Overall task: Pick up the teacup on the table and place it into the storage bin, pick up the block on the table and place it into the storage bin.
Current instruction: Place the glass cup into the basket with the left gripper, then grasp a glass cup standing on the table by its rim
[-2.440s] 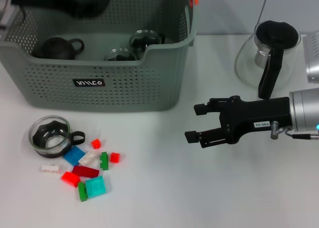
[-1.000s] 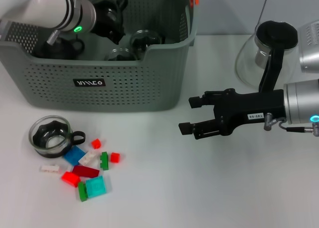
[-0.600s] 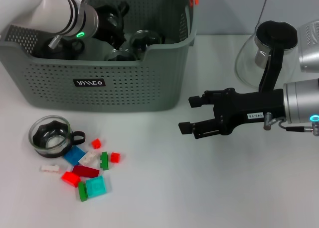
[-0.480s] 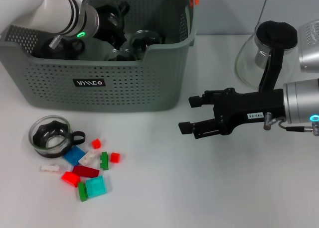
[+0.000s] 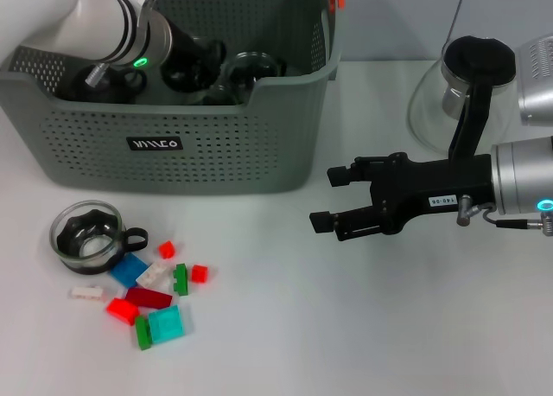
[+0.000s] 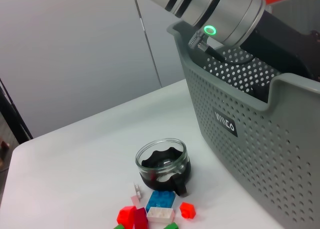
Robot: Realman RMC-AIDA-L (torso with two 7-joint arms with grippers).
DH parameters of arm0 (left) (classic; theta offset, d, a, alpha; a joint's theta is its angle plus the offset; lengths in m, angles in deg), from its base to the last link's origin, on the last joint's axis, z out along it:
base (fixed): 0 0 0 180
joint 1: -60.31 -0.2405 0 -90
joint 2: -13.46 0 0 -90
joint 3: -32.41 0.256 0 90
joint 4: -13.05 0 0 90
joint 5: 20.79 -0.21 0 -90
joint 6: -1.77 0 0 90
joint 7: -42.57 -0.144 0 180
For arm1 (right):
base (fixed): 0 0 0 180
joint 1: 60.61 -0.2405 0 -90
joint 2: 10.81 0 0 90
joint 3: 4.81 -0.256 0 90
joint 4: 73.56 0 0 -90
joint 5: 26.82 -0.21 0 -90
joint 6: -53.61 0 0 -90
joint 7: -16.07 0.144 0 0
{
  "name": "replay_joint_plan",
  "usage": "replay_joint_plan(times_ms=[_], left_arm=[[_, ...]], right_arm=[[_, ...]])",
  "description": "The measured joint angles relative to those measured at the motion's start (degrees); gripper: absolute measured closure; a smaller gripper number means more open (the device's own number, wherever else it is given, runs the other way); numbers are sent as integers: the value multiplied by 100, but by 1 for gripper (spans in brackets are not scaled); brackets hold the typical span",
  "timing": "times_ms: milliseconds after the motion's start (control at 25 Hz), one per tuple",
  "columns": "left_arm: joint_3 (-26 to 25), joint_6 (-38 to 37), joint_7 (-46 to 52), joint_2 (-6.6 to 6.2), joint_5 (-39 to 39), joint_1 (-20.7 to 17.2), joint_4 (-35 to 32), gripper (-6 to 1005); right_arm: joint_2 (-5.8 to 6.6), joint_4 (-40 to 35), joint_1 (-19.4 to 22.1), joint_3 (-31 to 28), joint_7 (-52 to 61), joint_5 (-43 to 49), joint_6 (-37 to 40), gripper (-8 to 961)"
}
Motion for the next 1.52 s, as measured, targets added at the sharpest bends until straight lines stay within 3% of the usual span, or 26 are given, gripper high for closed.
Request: replay_joint_plan(times_ms=[400, 880, 1000, 1080, 1240, 1400, 1520], left_arm=[[-73, -217, 175, -12, 0, -241, -506, 636], [-80, -2454, 1011, -35, -129, -1141, -3472, 396], [-162, -2817, 1122, 28, 31, -1395, -4307, 255], [-291, -3243, 1089, 87, 420, -1575, -4920, 161], [-486, -4218, 783, 124, 1696, -1980, -5994, 164], [-711, -5451, -23, 150, 3022, -2433, -6558, 165], [-980, -6580, -767, 231, 3598, -2749, -6749, 166]], right_arm=[[-9, 0, 0, -8, 0, 0, 1, 39], [-9, -8, 0, -27, -18, 0, 0, 39], [-3, -15, 1, -47, -28, 1, -1, 39], [0, -39, 1, -71, -32, 0, 0, 39], [0, -72, 0, -115, -61, 0, 1, 39], [0, -82, -28, -174, -96, 0, 0, 39], [0, -82, -34, -205, -102, 0, 1, 39]])
